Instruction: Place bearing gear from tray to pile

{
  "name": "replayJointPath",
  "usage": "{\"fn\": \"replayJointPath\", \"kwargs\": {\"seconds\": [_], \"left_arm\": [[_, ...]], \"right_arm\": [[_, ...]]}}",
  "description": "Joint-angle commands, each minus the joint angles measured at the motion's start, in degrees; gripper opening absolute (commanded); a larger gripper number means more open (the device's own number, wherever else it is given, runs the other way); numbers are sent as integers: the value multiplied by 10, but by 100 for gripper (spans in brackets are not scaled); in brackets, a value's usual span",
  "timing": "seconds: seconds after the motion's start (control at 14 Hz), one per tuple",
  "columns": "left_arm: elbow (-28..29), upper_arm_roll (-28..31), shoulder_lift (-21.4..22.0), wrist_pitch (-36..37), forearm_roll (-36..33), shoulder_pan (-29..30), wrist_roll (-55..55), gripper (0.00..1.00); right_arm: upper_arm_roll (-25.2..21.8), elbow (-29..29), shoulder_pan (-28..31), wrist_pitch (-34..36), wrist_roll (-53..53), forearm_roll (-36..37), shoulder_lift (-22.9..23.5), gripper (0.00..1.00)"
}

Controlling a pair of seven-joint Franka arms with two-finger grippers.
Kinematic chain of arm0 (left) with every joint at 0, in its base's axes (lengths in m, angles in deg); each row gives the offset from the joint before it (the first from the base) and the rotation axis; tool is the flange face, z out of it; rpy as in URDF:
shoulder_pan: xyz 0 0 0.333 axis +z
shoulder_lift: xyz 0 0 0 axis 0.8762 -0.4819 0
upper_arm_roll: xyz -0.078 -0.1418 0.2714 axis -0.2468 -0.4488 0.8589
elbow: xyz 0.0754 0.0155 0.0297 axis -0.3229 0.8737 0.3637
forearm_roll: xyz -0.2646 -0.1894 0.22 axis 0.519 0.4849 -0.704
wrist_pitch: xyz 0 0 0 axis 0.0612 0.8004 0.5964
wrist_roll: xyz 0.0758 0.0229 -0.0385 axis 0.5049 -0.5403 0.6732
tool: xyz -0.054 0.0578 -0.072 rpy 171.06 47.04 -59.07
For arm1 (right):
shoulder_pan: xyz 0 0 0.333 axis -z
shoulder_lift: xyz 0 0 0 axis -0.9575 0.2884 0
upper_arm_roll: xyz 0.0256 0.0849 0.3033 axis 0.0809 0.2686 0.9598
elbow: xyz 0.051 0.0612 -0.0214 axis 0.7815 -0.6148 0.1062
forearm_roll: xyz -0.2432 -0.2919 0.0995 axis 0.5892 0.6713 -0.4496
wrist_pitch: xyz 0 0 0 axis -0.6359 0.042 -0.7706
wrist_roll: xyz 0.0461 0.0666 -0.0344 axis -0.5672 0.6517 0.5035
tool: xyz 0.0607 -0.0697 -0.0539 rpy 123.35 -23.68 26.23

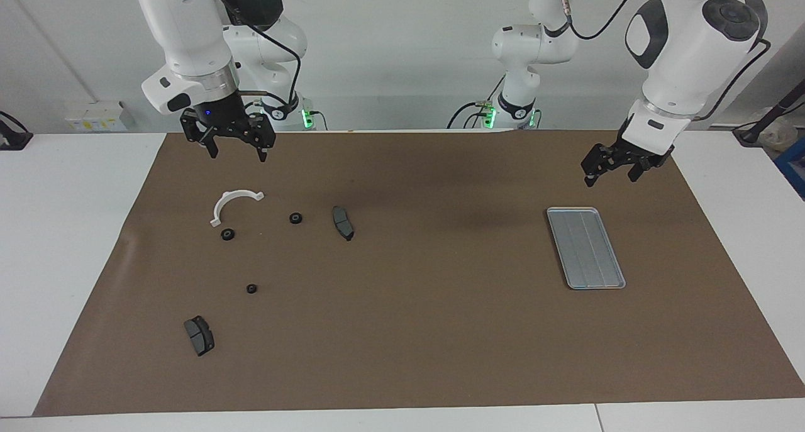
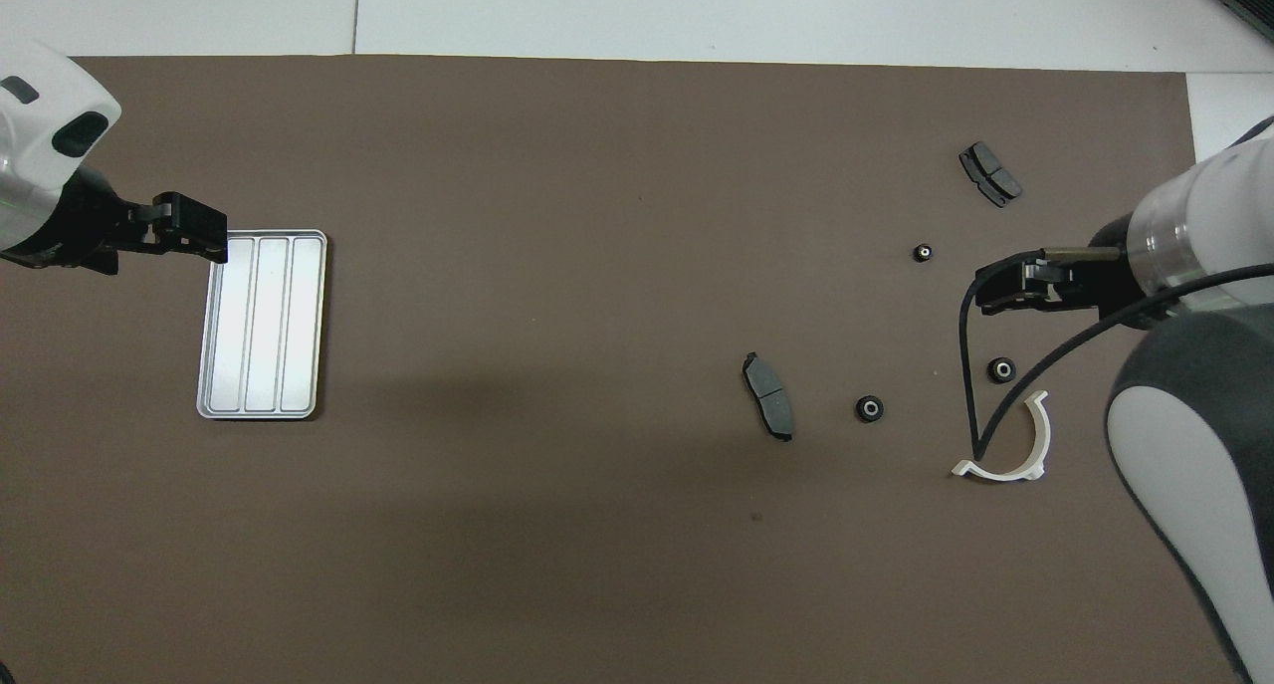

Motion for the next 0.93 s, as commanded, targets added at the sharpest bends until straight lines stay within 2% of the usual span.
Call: {"fn": "replayJointPath", "kwargs": {"seconds": [0.0, 0.14, 0.86], "left_arm": [[26, -1, 17, -19, -8, 1, -6, 100], [26, -1, 17, -24, -7, 2, -26, 100], [25, -1, 16, -24, -7, 4, -30, 100]], "right_arm": [[2, -5, 4, 4, 7, -12, -1, 100], [2, -20, 5, 5, 6, -15, -9, 100], [-1, -22, 21, -1, 34, -45, -9, 100]]}}
